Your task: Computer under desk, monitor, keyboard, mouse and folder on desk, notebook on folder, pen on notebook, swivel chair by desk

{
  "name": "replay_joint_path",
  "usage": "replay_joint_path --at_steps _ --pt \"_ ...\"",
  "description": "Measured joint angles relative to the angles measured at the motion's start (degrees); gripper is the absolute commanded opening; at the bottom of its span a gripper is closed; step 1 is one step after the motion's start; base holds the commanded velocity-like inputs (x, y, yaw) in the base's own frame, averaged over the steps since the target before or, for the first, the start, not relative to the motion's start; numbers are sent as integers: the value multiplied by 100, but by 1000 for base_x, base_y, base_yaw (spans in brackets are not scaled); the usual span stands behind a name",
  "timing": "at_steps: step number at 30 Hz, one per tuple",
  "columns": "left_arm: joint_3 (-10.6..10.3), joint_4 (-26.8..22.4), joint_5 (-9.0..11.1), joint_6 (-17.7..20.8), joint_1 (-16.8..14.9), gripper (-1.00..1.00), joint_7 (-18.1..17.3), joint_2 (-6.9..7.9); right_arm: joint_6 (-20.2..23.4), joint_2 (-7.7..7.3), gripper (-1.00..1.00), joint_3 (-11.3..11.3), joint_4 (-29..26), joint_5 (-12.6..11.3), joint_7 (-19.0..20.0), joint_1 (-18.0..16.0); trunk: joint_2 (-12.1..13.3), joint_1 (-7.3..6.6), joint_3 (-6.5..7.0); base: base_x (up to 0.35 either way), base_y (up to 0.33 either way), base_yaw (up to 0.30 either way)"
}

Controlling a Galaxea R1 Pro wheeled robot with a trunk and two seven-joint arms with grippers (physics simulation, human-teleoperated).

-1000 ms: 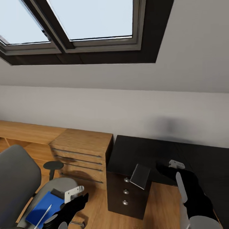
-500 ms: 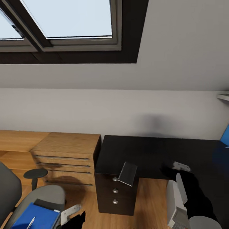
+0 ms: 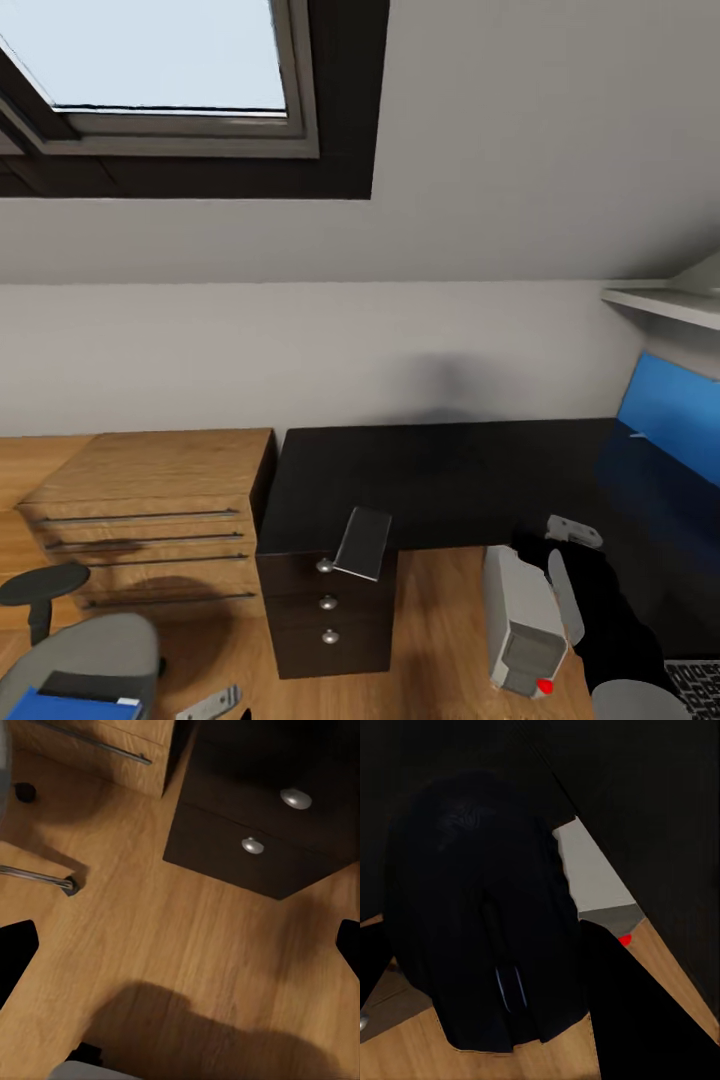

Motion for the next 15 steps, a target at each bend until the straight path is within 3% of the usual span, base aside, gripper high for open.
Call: replay_joint_path --at_steps 7,15 --pt "17 12 8 -7 0 100 0 5 -25 5 -100 11 1 -6 9 0 0 0 0 0 0 -300" --pt "22 11 8 -8 0 100 0 5 -26 4 -100 211 3 0 5 0 0 0 0 0 0 -300"
